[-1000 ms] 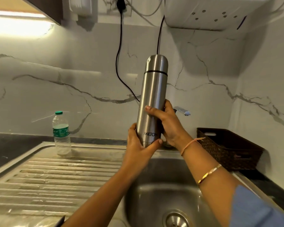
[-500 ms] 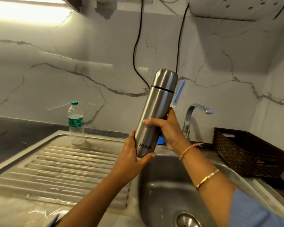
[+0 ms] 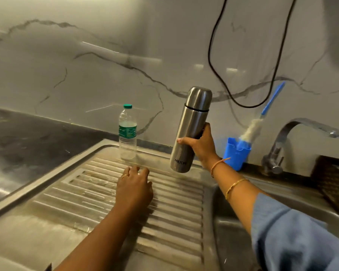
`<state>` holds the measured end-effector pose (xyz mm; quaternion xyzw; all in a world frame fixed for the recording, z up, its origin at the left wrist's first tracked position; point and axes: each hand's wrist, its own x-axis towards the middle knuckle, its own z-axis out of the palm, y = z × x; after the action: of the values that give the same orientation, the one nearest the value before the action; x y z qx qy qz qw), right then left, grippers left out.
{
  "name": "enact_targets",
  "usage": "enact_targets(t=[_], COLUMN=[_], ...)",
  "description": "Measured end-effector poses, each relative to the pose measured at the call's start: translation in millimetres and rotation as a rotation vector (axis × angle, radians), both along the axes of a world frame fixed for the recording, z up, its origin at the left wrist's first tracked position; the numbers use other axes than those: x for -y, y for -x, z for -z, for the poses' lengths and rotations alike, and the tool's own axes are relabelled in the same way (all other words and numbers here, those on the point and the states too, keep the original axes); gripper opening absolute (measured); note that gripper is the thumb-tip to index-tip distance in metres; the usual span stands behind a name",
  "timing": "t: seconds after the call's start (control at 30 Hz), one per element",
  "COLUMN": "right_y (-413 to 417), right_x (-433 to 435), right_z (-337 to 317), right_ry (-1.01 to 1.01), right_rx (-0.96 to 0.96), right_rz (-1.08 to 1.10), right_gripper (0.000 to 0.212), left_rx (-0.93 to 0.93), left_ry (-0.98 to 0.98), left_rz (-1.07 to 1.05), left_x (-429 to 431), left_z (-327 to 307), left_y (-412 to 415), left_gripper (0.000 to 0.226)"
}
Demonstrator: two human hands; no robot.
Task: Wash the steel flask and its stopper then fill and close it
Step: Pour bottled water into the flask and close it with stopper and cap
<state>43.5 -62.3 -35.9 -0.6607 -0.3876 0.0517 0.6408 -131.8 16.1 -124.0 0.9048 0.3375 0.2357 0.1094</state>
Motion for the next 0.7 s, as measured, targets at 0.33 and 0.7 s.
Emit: enact_targets(t=[0.33,0.7], right_y=[-33.9,-46.9], right_x=[-45.4,-43.0], right_z=[38.1,35.2], right_ry=[0.067,0.180], right_rx=[-0.048,-0.096], right_rz=[0.025,-0.086], right_gripper=[0.063,0.071], left_rx=[0.015,0.036], left_ry=[0.117,0.133], left_rz=[-0.031,-0.035], left_x=[-12.6,-10.2], left_z=[12.1,13.1], left_y=[-5.9,-8.4], left_gripper=[0.041,0.040])
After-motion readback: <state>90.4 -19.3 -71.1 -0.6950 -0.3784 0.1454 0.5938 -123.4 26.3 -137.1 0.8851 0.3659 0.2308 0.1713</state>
